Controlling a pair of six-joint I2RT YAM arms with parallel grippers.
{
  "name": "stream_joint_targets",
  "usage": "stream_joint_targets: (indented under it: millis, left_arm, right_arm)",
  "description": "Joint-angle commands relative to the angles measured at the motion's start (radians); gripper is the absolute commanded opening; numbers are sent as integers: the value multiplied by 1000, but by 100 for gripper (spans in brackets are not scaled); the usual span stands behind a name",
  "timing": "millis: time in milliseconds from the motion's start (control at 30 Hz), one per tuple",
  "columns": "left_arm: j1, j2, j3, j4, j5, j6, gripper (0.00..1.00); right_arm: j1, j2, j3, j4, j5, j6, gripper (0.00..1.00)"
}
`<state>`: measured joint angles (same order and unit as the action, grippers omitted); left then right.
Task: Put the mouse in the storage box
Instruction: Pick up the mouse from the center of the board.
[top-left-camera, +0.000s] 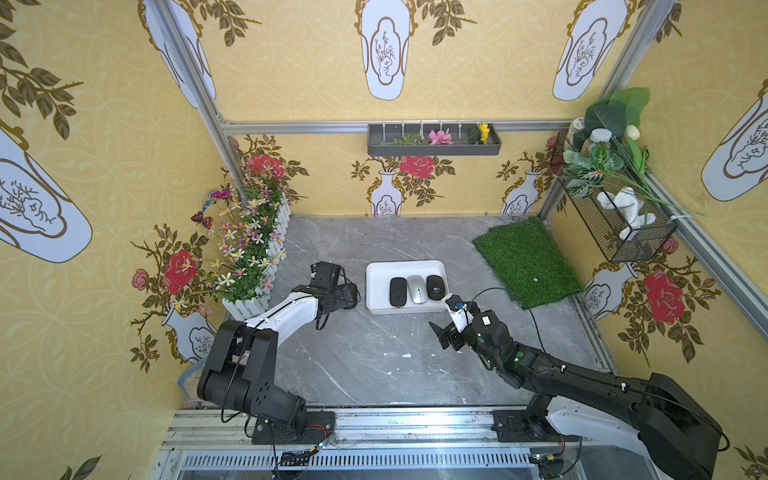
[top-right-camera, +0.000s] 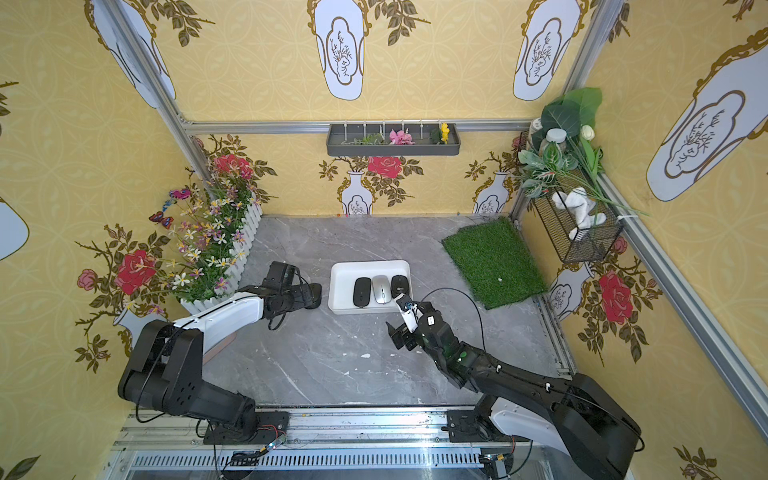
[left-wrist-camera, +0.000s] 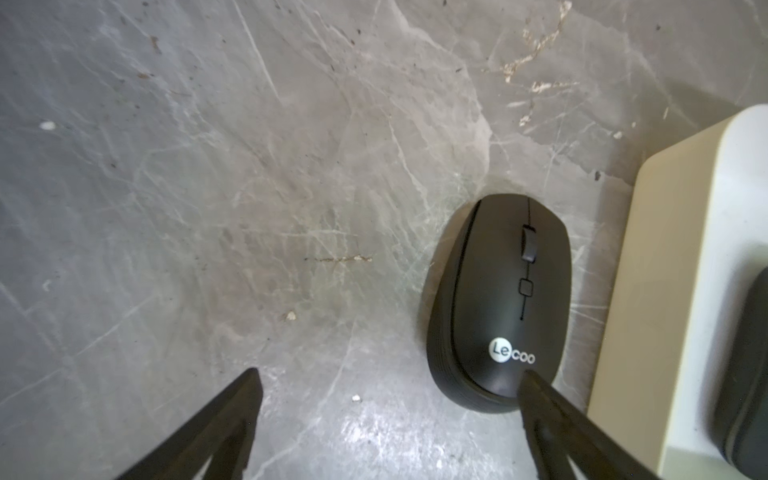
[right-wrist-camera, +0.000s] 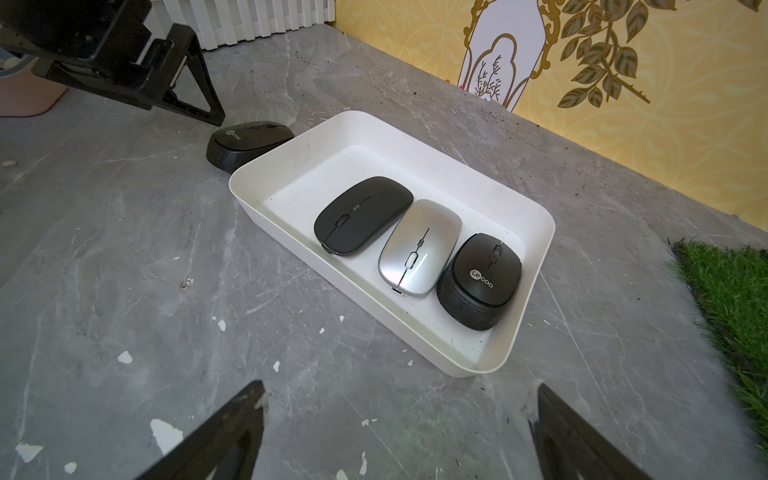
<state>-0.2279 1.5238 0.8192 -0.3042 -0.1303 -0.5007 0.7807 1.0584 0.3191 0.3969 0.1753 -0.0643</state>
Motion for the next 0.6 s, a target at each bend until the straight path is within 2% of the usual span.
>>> stream_joint_targets:
  millis: [0, 233, 567]
  left_arm:
    - [-7, 20, 15, 38, 38, 19, 98]
    - [-41, 134, 83, 46, 39, 44, 95]
    - [-58, 248, 180, -3, -6, 94, 79]
  right_arm:
    - [2, 4, 9, 45, -2, -8, 97]
    - [1, 17, 17, 42, -5, -8, 97]
    - [1, 15, 18, 37, 7, -8, 97]
